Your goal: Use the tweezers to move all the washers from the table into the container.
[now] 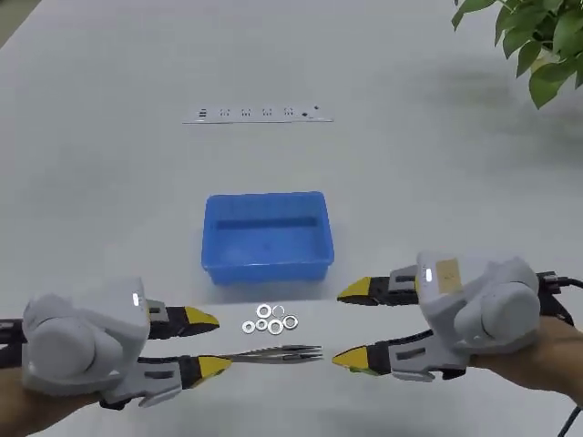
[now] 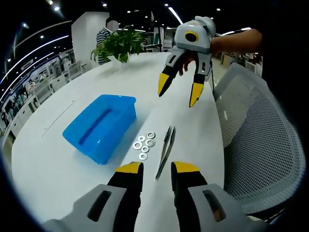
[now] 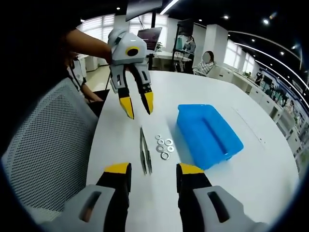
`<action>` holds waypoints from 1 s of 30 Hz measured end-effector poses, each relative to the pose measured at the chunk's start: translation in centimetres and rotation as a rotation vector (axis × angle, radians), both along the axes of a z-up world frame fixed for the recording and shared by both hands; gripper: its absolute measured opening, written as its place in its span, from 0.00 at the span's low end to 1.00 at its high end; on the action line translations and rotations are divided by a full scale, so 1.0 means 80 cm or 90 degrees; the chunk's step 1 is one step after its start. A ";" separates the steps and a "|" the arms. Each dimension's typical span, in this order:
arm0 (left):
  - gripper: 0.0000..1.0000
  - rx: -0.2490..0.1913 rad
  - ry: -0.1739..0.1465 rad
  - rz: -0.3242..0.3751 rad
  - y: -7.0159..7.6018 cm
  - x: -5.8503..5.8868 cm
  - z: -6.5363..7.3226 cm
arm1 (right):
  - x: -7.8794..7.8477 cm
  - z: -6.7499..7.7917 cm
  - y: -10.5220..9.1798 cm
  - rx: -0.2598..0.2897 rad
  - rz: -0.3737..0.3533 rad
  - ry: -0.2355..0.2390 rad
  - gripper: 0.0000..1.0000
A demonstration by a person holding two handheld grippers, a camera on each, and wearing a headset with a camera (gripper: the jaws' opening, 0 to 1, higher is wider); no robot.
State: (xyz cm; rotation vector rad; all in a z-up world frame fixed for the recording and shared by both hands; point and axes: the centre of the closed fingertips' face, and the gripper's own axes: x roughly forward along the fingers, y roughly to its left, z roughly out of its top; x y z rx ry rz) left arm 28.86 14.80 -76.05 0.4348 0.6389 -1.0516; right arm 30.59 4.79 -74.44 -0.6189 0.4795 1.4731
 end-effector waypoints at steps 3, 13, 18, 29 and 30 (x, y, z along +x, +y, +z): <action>0.25 0.024 0.006 -0.025 0.000 -0.001 -0.010 | -0.002 -0.006 0.004 -0.009 0.017 0.002 0.35; 0.16 0.077 0.031 -0.076 0.000 -0.004 -0.037 | -0.003 -0.034 0.015 -0.042 0.071 0.015 0.27; 0.12 0.101 0.039 -0.089 0.003 -0.002 -0.047 | -0.002 -0.046 0.019 -0.059 0.085 0.012 0.24; 0.07 0.105 0.054 -0.106 0.000 0.001 -0.053 | -0.008 -0.068 0.025 -0.092 0.114 0.016 0.18; 0.07 0.105 0.055 -0.110 0.000 0.000 -0.054 | -0.006 -0.071 0.024 -0.101 0.116 0.009 0.18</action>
